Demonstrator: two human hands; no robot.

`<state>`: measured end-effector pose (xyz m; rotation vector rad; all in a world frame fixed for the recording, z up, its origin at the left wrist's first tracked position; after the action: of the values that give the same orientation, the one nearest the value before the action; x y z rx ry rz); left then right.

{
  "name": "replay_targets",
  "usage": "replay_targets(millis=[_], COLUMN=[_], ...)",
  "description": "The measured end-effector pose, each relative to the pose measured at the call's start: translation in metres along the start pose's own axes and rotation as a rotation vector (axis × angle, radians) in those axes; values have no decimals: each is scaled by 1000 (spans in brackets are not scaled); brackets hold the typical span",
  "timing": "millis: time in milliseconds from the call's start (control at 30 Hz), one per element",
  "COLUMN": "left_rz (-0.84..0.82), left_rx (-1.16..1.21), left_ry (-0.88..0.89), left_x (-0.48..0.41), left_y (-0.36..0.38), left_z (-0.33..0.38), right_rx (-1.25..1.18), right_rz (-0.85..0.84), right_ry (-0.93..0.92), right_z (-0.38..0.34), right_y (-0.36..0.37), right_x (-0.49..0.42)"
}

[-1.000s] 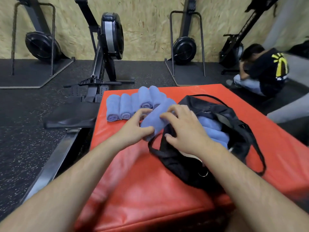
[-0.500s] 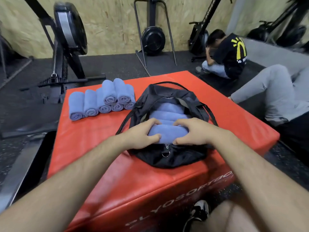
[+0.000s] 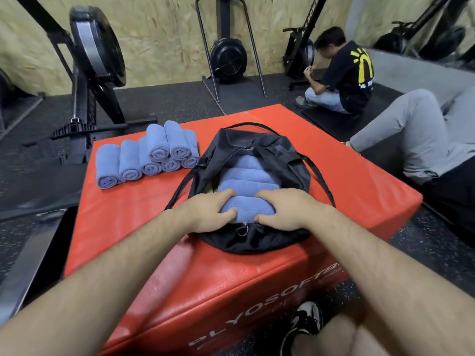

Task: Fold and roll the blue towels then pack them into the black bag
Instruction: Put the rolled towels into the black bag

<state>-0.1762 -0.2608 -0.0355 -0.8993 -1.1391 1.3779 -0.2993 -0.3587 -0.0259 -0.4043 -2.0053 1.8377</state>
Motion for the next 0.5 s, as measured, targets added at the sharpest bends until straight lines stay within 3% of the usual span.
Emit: replay_targets(millis=[167,267,333,433,500], left_rz=[166,276,354,405,355], left_rx=[-20,-21,-73,-281,-267], left_ry=[9,-87,-37,125,108], left_x=[4,4,7,12,7], left_y=[-5,-3,-6,-7,-4], left_z=[-2,-11,-6,14,13], right_rx=[47,123,186,264,243], right_rz=[79,117,163,289,257], right_ry=[67,135,165,71,16], right_z=[-2,-7,-11,-25,-33], right_y=[-5,-9,-15,-23,-14], right_x=[-1,1,3,1,-4])
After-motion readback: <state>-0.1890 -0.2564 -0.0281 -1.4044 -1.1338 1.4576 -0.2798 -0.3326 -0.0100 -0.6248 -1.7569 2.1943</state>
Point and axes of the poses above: each hand's wrist, its own x-axis away from the middle knuckle, its own y-axis out of the palm, z = x × y, the point moved 9 cm from there along -x, towards the middle knuckle, and after that the axes turned 3 degrees about y, right-handed, at the moved point
